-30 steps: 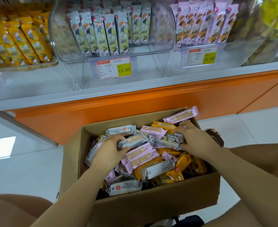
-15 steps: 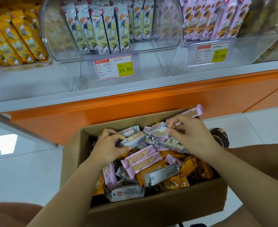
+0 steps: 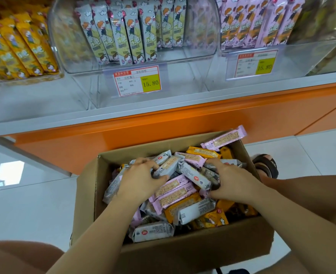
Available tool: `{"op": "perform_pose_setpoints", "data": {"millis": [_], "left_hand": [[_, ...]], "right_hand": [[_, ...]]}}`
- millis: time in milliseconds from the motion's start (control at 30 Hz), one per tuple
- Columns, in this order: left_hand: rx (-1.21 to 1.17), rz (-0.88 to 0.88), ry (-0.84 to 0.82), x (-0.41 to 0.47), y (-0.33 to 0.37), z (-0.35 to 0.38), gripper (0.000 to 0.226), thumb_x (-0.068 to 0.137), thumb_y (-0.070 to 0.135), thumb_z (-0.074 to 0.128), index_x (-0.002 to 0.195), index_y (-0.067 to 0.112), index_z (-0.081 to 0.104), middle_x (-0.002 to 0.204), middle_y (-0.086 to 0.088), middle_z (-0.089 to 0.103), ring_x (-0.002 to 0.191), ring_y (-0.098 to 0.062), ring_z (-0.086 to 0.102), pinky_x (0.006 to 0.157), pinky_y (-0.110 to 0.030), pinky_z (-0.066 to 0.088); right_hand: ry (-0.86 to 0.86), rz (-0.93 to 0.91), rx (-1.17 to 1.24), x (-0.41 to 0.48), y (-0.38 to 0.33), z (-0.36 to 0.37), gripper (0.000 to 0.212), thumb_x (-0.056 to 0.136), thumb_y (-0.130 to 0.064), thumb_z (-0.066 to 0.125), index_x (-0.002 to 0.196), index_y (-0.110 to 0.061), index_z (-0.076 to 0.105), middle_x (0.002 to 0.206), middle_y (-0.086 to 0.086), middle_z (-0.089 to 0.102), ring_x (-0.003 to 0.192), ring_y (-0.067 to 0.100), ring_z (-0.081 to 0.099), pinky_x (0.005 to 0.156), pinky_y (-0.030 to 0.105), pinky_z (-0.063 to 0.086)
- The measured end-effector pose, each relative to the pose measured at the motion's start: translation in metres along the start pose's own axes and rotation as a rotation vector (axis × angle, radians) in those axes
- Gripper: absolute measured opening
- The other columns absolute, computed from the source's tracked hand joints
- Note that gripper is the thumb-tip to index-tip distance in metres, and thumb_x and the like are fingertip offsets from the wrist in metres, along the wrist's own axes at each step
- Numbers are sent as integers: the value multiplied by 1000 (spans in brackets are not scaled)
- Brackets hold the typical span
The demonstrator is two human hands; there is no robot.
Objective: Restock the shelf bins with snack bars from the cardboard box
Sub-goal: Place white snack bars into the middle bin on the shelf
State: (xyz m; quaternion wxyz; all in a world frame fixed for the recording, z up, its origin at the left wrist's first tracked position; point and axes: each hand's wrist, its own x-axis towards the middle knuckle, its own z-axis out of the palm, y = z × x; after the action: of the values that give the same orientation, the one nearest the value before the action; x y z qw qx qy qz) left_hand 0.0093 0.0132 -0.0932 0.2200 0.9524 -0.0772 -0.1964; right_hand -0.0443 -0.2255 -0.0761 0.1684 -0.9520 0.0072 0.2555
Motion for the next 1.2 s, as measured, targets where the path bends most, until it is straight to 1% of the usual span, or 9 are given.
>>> {"op": "perform_pose_setpoints", "data": {"millis": [167,267,333,433,567,800,1000,1100,1200], "left_hand": [[-3,-34,12,-7,7,-2,41,82,52,65,113,25,60,130,2,45,89,-16,60,82,-29,47],[-8,-38,-4,-7,10,-2,42,82,52,65,114,25,60,131,1,44,85,-18,59,80,-30,47],[-8,-36,-23,-6,12,0,43,82,52,65,114,25,59,131,1,44,88,-19,58,82,-31,47],[12,-43,-42,-5,14,2,44,81,54,65,114,25,59,130,1,45,92,-18,58,82,-31,48],[-7,-53,-48,-6,21,1,34,80,54,66,99,29,53,119,1,47,64,-15,52,65,-26,41],[-11,-60,-83,-15,37,6,39,81,55,63,100,24,48,107,0,45,63,-15,45,55,-27,34],[-71,-81,-90,-17,38,9,45,81,51,66,108,19,51,87,0,50,56,-11,41,45,-26,27],[-163,-112,-102,-20,40,8,40,82,50,66,103,20,51,71,3,50,52,-9,43,44,-25,27],[-216,-81,-128,-24,47,9,36,82,48,67,99,21,51,74,1,51,54,-10,43,45,-26,27]], "right_hand": [[81,39,57,3,-5,1,68,76,-49,68,133,-32,33,112,-4,65,98,17,61,83,34,51],[262,138,-141,1,2,-10,73,73,-63,62,134,-33,37,130,-1,49,119,23,48,100,41,36],[185,203,-218,0,6,-13,85,69,-76,57,137,-32,32,134,2,43,125,25,43,104,43,30],[69,186,-223,-1,6,-13,90,69,-77,55,140,-31,25,130,0,49,119,22,49,104,44,28],[8,95,100,-7,1,-13,85,68,-62,70,136,-34,28,117,-7,54,112,19,54,99,41,41],[85,4,-26,-12,-8,5,87,71,-58,69,141,-38,22,132,4,34,107,24,54,86,35,51],[94,-15,323,-12,-22,13,79,73,-34,78,138,-32,33,136,2,26,124,23,40,99,31,39],[34,20,457,-6,-27,11,84,69,-33,83,137,-31,34,134,2,24,117,19,39,97,27,37],[16,38,528,-2,-29,10,76,70,-27,82,133,-30,39,128,2,25,109,16,34,93,24,35]]}}
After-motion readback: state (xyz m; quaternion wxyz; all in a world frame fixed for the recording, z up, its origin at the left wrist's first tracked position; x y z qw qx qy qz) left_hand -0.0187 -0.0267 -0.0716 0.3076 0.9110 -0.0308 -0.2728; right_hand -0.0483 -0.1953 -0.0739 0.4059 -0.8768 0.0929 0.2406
